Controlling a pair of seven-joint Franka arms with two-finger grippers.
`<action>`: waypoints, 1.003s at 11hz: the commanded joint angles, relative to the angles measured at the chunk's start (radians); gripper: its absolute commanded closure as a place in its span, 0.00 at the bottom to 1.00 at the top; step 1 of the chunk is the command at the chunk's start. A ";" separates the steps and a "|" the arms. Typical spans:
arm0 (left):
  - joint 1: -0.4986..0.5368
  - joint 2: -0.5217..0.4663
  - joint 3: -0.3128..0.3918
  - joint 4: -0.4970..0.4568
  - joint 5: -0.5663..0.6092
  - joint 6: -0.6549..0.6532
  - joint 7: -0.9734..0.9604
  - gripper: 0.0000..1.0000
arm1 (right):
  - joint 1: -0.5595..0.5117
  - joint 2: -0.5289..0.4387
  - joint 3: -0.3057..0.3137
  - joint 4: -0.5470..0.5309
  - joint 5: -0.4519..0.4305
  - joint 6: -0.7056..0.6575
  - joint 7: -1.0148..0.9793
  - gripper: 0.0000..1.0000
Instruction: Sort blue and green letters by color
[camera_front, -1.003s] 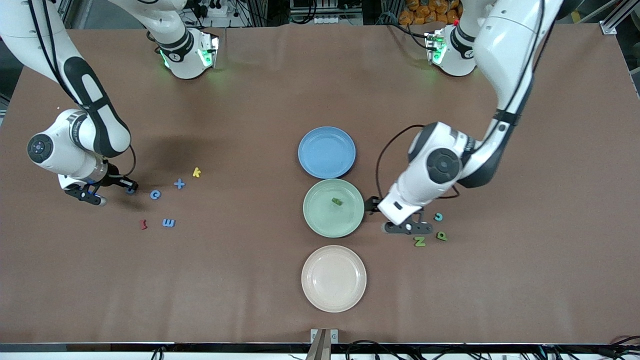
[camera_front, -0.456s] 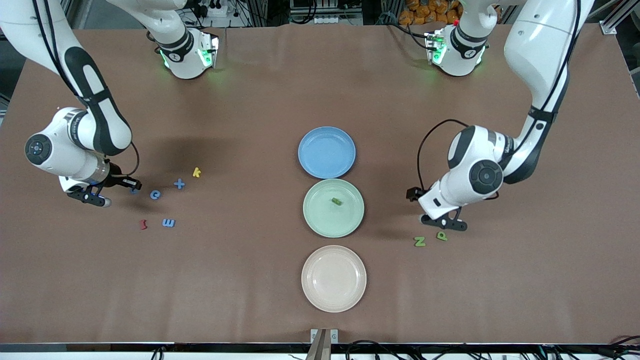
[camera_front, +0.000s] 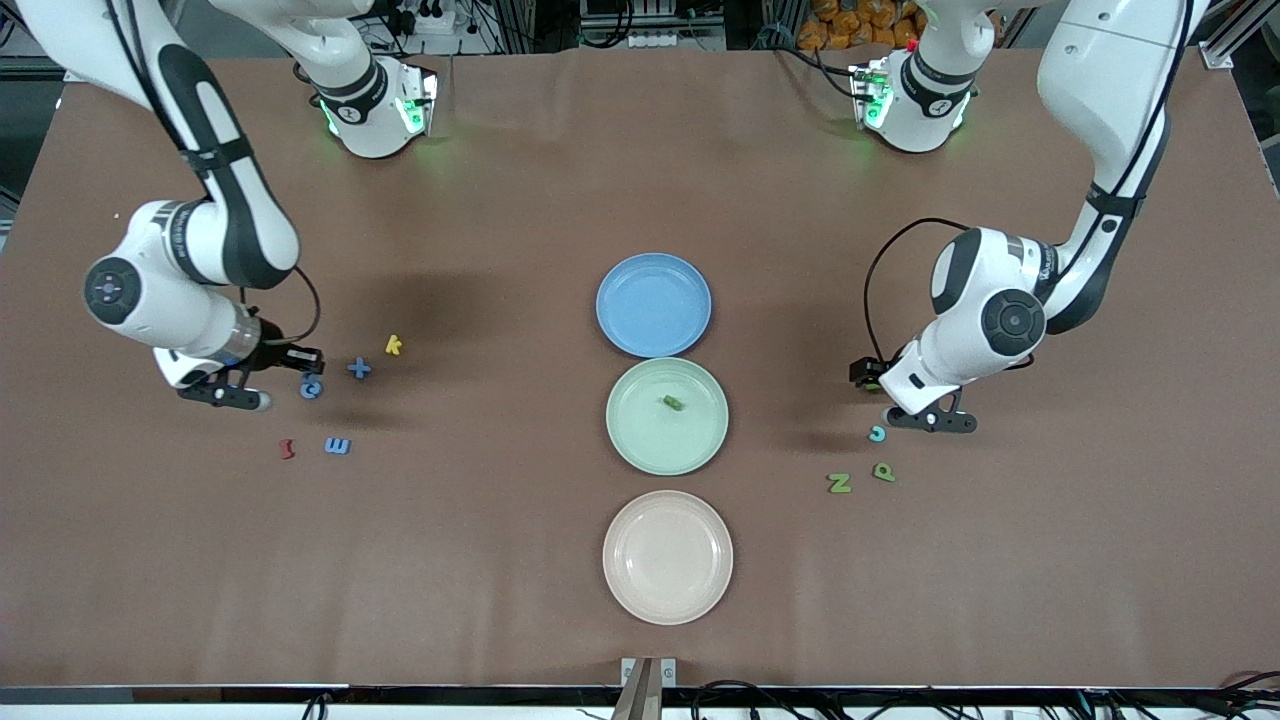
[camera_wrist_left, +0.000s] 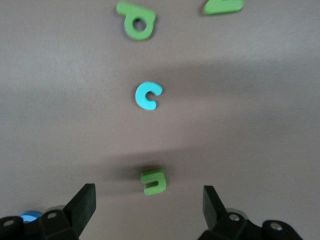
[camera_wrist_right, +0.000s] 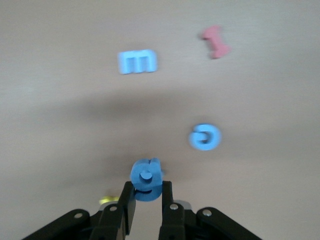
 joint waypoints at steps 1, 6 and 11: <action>-0.019 0.005 -0.010 -0.033 0.023 0.048 -0.173 0.19 | 0.104 -0.019 0.031 0.001 0.006 -0.010 0.115 0.93; -0.024 0.045 -0.008 -0.036 0.099 0.089 -0.249 0.23 | 0.388 0.024 0.039 0.041 0.018 -0.007 0.308 0.94; -0.027 0.062 -0.008 -0.037 0.137 0.092 -0.290 0.35 | 0.618 0.156 0.039 0.248 0.092 -0.009 0.480 0.94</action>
